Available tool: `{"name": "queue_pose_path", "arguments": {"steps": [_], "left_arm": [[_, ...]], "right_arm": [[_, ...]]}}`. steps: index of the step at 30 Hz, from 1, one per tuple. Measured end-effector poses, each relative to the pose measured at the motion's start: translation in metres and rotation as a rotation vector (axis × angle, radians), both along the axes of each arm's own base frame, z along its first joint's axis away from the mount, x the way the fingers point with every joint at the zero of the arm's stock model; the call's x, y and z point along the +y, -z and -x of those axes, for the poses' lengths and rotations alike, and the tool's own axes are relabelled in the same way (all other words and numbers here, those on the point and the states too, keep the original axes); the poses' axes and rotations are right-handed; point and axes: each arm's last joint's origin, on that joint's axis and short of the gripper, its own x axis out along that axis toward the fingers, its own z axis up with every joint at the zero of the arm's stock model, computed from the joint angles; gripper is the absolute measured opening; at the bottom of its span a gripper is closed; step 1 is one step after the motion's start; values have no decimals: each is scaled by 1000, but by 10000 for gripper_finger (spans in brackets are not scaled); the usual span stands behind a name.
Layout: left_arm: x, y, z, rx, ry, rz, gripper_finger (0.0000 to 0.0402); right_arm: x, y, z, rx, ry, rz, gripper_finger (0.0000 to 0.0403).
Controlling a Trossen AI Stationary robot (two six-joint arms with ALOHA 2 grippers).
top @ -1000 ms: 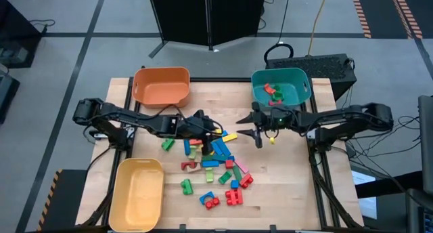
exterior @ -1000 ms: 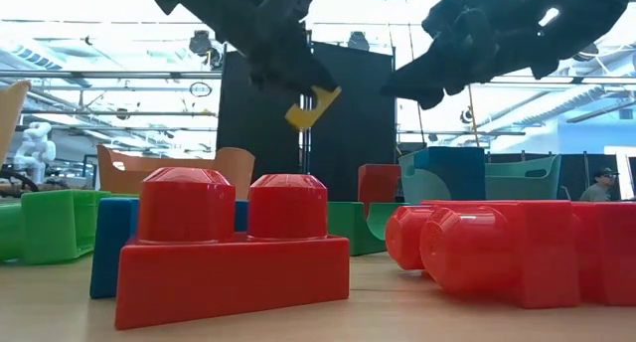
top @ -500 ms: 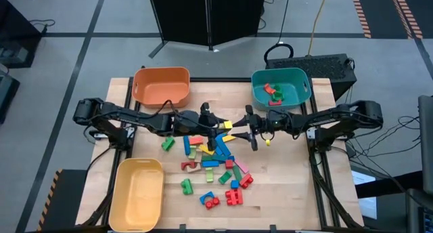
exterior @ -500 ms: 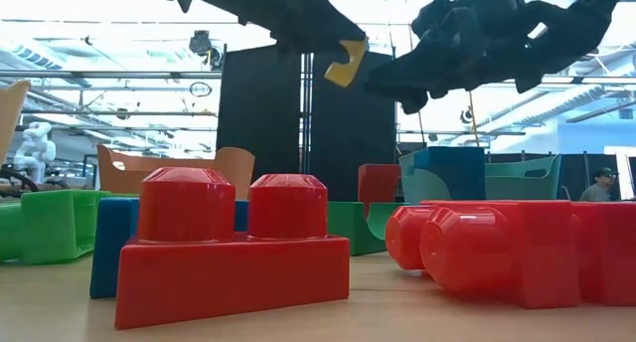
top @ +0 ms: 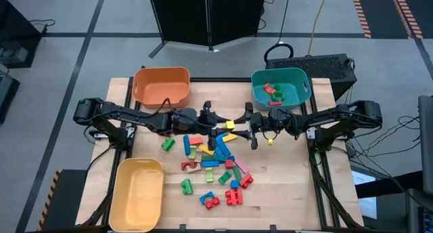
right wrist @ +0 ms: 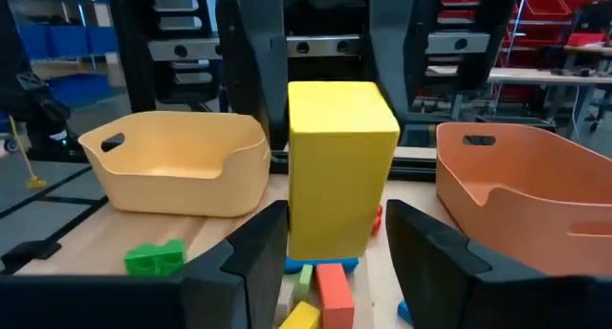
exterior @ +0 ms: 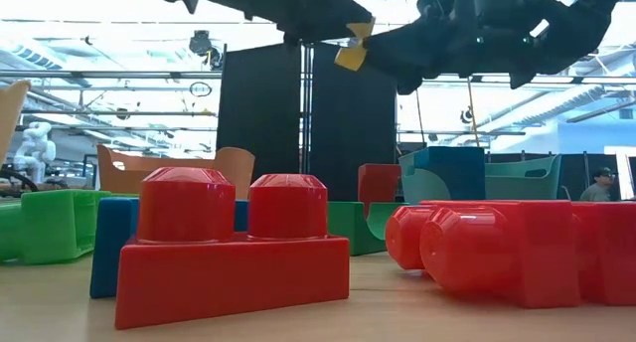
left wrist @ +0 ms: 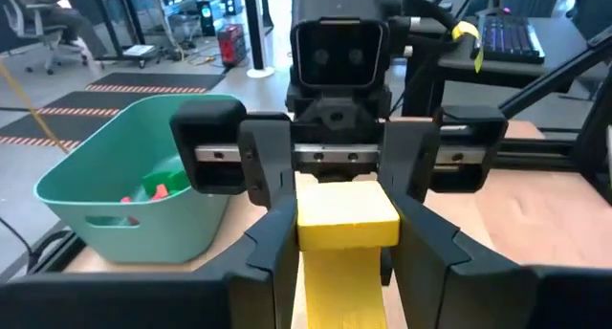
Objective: Sort blocks by size
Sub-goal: Put the yellow arch block into the blue bin
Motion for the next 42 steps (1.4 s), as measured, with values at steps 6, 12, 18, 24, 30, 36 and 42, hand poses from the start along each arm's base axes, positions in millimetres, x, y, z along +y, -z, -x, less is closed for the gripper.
{"name": "queue_pose_path", "arguments": {"steps": [6, 12, 18, 24, 30, 36, 42], "left_arm": [[-1, -4, -1, -37, 31, -10, 118], [-1, -3, -2, -42, 32, -10, 118], [1, 11, -14, -68, 36, -17, 118], [7, 20, -19, -50, 41, -4, 118], [7, 19, -19, -54, 41, -7, 119], [7, 18, -19, -69, 39, -6, 139], [7, 9, -19, -145, 38, 10, 198]], "right_arm": [[1, -2, 0, -16, -50, 0, 164], [2, -3, 0, -27, -57, 2, 164], [2, -5, -1, -31, -75, -1, 159], [2, -1, -1, 4, -68, -25, 115], [2, -1, -1, 11, -69, -24, 112], [2, -1, -1, 16, -51, -24, 120], [1, 5, -1, 61, -46, -15, 113]]}}
